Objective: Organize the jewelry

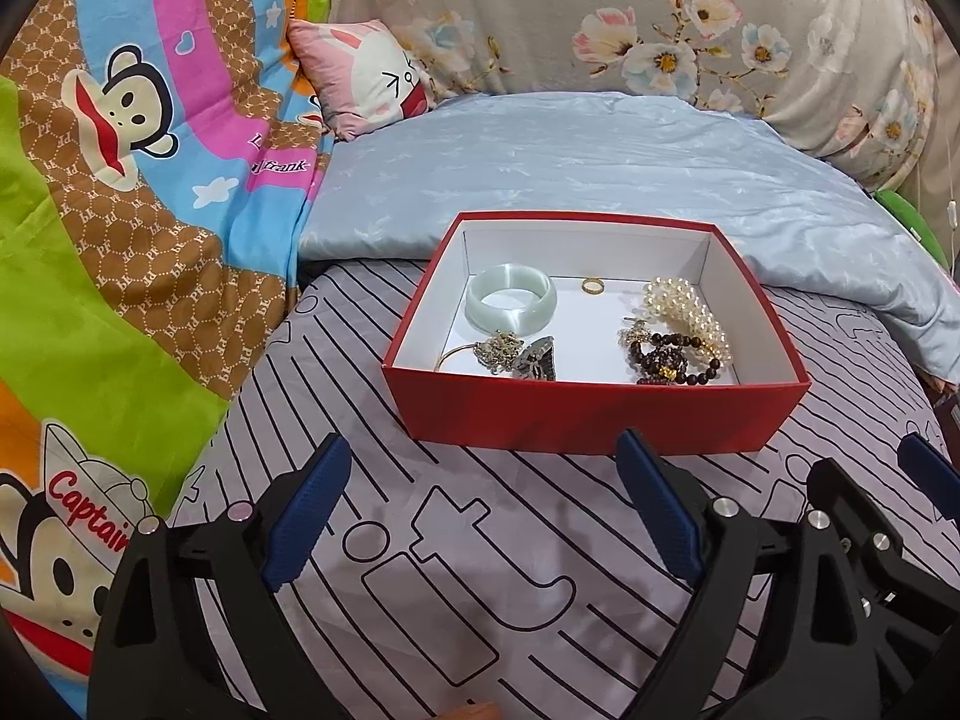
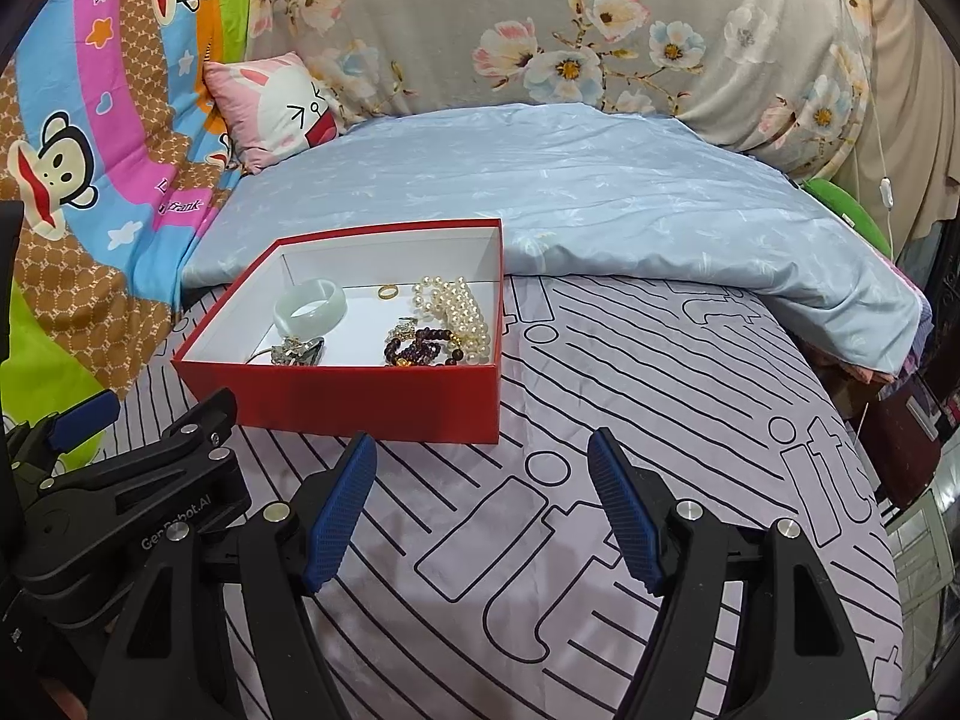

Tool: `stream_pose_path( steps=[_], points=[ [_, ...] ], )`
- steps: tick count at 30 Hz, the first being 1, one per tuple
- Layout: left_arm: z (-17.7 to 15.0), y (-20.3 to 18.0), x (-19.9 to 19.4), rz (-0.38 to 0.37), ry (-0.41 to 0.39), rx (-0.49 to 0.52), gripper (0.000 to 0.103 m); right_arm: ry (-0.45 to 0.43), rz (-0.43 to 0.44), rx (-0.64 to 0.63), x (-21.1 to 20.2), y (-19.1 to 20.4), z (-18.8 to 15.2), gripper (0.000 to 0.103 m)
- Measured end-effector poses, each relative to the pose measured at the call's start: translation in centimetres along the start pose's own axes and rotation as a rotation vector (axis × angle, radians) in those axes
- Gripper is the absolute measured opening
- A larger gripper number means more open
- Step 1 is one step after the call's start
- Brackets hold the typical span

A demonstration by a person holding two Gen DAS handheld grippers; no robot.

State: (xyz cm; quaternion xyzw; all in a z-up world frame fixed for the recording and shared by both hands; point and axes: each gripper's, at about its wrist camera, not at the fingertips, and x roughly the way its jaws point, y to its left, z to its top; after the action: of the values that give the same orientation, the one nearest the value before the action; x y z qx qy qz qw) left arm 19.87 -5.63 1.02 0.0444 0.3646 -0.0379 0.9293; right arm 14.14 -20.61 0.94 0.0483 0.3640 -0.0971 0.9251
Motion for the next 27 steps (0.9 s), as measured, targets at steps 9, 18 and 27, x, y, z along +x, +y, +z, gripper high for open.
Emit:
stream_pose_path(
  steps=[9, 18, 27],
  points=[
    [-0.02, 0.03, 0.0, 0.0, 0.001, -0.003, 0.088, 0.001, 0.001, 0.001, 0.02, -0.04, -0.01, 0.071],
    [-0.11, 0.16, -0.1, 0.004, -0.003, -0.006, 0.088, 0.0, 0.003, 0.001, -0.03, -0.07, -0.03, 0.071],
    [-0.32, 0.38, -0.04, 0.023, -0.005, -0.01, 0.088, -0.002, -0.002, -0.004, -0.15, 0.1, -0.21, 0.071]
  ],
)
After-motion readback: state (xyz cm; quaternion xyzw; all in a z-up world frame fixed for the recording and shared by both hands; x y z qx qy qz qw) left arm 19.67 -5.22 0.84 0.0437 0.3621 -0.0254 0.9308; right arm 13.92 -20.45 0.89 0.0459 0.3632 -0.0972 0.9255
